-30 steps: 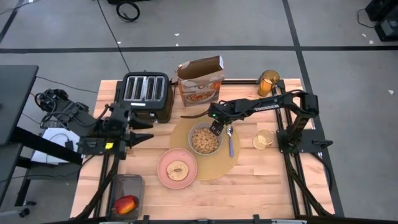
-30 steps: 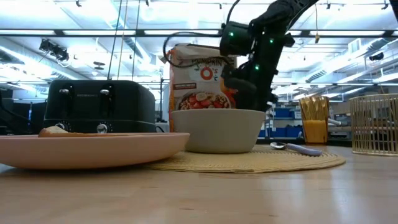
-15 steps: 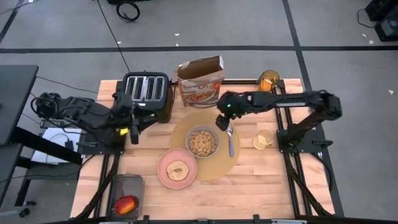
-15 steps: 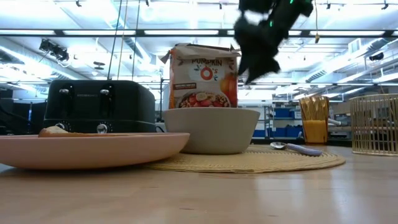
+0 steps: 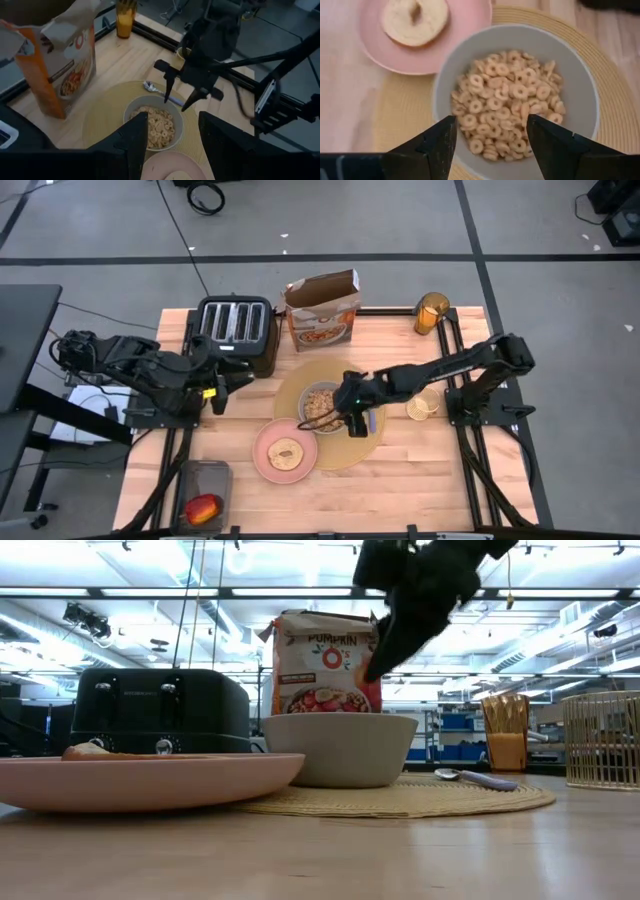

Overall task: Arrange a breakfast setting
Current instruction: Adjust the gray bowl on the brown table mat, then put the orange cup of grain rice on the brown table mat to the top right of the gray bowl

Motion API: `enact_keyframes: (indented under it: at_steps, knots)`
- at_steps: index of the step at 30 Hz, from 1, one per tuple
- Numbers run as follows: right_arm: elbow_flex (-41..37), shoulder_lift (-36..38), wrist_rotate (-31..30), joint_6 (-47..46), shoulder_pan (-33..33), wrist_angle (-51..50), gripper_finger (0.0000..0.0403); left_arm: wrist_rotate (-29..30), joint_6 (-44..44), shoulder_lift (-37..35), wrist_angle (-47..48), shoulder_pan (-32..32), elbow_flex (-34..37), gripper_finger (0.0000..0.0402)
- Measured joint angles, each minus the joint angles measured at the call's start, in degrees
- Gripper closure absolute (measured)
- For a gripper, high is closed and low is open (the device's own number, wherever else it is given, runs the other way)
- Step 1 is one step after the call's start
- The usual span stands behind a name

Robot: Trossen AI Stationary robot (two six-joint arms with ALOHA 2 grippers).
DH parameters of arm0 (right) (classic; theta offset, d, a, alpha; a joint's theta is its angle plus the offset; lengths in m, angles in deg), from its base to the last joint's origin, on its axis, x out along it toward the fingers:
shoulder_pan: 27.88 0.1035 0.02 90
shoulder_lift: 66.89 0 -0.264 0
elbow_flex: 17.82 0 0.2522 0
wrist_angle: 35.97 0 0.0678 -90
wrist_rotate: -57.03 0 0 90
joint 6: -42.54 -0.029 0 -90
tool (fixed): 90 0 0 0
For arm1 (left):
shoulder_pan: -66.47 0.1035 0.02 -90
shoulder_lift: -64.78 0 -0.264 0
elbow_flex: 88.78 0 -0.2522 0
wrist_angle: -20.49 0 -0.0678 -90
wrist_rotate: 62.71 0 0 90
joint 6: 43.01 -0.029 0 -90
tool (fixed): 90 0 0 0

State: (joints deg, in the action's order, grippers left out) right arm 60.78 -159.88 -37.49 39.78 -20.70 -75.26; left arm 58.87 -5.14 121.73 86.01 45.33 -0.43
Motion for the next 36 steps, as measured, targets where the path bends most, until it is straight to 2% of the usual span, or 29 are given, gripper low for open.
enact_keyframes:
  at_steps: [3,10,18,29,33,36]
  knots:
    - [0.0,-2.3,0.3,2.0,0.9,-0.2,0.0158,0.0,0.5,0.0,0.5,0.0,0.0,0.0221]
    - [0.0,-3.6,10.1,7.5,2.2,-0.3,0.0158,0.0,0.9,0.0,0.5,-0.3,0.0,0.0221]
    - [0.0,-6.9,12.7,10.1,1.5,-4.8,0.0158,0.0,2.6,0.0,0.4,-2.4,0.0,0.0221]
    - [0.2,-5.2,11.4,6.5,1.4,-10.2,0.0158,0.2,3.1,0.0,0.6,-3.2,0.0,0.0221]
    - [4.2,-2.3,7.2,3.5,0.7,-14.2,0.0158,0.9,3.0,0.0,0.6,-3.2,0.0,0.0221]
    - [5.6,2.9,2.6,-0.1,-1.2,-18.1,0.0158,1.1,3.0,0.0,0.6,-3.2,0.0,0.0221]
